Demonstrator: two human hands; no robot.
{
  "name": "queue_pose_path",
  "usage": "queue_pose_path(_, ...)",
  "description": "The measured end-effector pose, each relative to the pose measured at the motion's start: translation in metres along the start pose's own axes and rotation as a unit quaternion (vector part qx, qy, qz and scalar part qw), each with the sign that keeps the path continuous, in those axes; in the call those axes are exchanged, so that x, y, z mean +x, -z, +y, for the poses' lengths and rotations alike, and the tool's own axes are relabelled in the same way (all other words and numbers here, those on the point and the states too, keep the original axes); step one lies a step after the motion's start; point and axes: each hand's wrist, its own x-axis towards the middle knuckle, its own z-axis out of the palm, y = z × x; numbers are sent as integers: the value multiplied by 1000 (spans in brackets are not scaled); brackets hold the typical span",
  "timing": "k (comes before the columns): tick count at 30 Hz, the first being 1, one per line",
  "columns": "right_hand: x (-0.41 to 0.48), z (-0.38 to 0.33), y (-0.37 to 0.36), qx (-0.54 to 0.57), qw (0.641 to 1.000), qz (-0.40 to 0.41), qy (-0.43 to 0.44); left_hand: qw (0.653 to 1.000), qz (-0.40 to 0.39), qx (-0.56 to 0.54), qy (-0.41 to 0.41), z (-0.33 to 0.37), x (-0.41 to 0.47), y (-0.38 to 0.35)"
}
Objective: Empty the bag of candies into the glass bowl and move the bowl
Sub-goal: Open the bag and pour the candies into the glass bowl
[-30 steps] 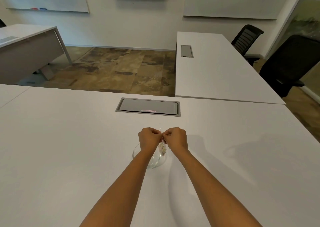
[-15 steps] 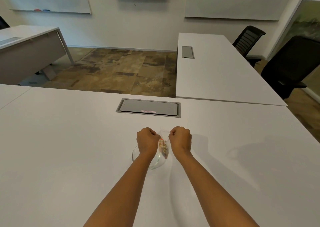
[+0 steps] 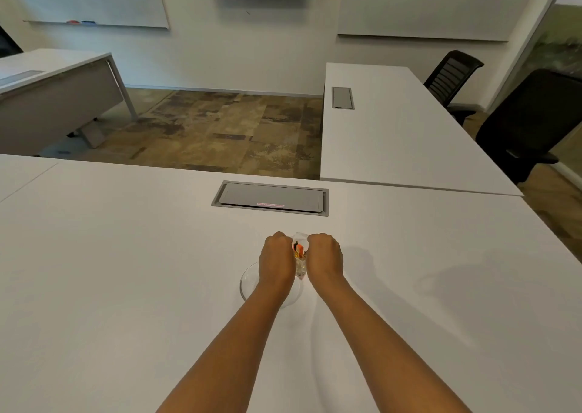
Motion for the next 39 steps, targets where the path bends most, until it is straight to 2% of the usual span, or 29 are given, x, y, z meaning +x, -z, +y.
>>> queue_pose_path(6, -1, -1, 0, 5, 1000, 24, -12, 999, 28, -3, 18, 4, 0, 3)
queue_pose_path(13, 3, 3, 5, 22, 999, 38, 0, 999, 40, 18, -18, 8, 2, 8)
queue_pose_path(19, 3, 4, 7, 67, 996, 47, 25, 994, 89, -10, -56, 21, 2, 9)
queue_pose_path(21, 3, 4, 8, 85, 994, 52, 34, 997, 62, -21, -36, 27, 3, 6)
queue_pose_path(25, 4, 3, 9, 129, 990, 48, 37, 992, 33, -98, 67, 37, 7, 2)
queue_pose_path(30, 0, 8, 3, 311, 950, -5, -18, 978, 38, -166, 120, 39, 13, 2)
queue_pose_path(33, -4, 14, -3, 256, 965, -25, 44, 971, 71, -189, 127, 32, 10, 3)
queue_pose_path(36, -4, 24, -10, 201, 973, -24, 112, 968, 73, -207, 123, 21, 7, 6)
queue_pose_path(39, 2, 37, -15, 257, 963, 16, 84, 965, 61, -233, 105, 10, 7, 11)
